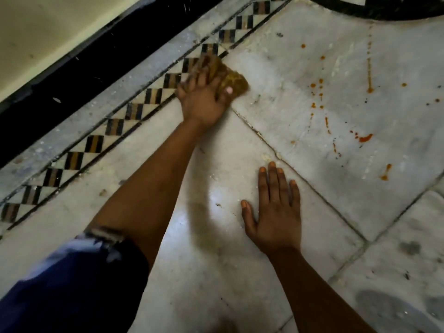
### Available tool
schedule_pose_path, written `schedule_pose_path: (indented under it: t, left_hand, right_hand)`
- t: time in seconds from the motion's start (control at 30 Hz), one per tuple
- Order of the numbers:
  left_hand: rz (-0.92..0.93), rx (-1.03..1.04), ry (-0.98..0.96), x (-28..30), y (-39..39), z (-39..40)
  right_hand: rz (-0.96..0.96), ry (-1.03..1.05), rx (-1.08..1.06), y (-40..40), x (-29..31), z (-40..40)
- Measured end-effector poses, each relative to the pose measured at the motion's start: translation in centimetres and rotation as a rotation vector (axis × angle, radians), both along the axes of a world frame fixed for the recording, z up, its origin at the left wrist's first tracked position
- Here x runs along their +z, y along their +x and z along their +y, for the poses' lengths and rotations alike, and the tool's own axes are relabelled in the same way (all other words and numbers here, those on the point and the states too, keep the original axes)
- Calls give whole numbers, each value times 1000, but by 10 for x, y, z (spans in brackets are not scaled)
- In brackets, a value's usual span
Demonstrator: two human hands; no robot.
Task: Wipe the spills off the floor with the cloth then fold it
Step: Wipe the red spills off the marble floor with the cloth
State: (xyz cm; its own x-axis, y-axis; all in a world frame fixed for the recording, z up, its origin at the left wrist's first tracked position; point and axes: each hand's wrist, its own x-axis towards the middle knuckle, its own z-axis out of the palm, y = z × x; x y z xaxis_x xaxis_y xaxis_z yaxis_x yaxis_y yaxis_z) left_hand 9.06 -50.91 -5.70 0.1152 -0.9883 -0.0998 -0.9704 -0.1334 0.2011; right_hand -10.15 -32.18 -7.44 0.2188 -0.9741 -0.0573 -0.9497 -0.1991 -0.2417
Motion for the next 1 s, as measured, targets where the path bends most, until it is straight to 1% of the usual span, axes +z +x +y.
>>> schedule_pose_path:
  t: [0.07,0.13,0.2,0.23,0.27,0.33,0.4,0.47,0.53,0.6,0.73,0.83,0.9,1.0]
  left_hand:
    - [2,-176,-17,-4,-11,35]
    - [15,-371,-41,-3,-5,79]
    - [3,-474,-38,-1,19,111]
    - [-11,-458,-33,0,34,118]
    - [-31,-396,-28,1,47,118]
    - [-68,-185,-7,1,60,102]
    - [-55,19,4,-1,51,72]
    - [-38,109,16,-2,27,45]
    - [-25,102,8,-2,1,33]
    - [-21,26,-13,-4,-21,45]
    - [-38,-183,-46,-4,-38,112]
    - [-58,-288,-38,-1,-14,159]
    - [-78,-226,-26,4,7,168]
    - [-58,0,29,14,1,146]
  right_hand:
    - [-10,-6,-3,0,1,0]
    - [-16,-1,-3,0,1,0]
    - [-21,8,0,0,0,-1]
    - [-22,13,6,0,-1,-1]
    - [-24,15,9,0,-1,-1]
    - [-28,14,9,0,-1,-1]
    - [-30,15,9,0,-1,0]
    - [-36,4,7,0,-1,0]
    - [-47,-9,4,0,-2,0]
    - [-53,-20,4,1,-2,0]
    - [-47,-13,14,-1,-1,0]
    - [-76,13,48,-3,1,2]
    - [-79,24,95,-10,3,0]
    - [-63,56,99,-34,9,11]
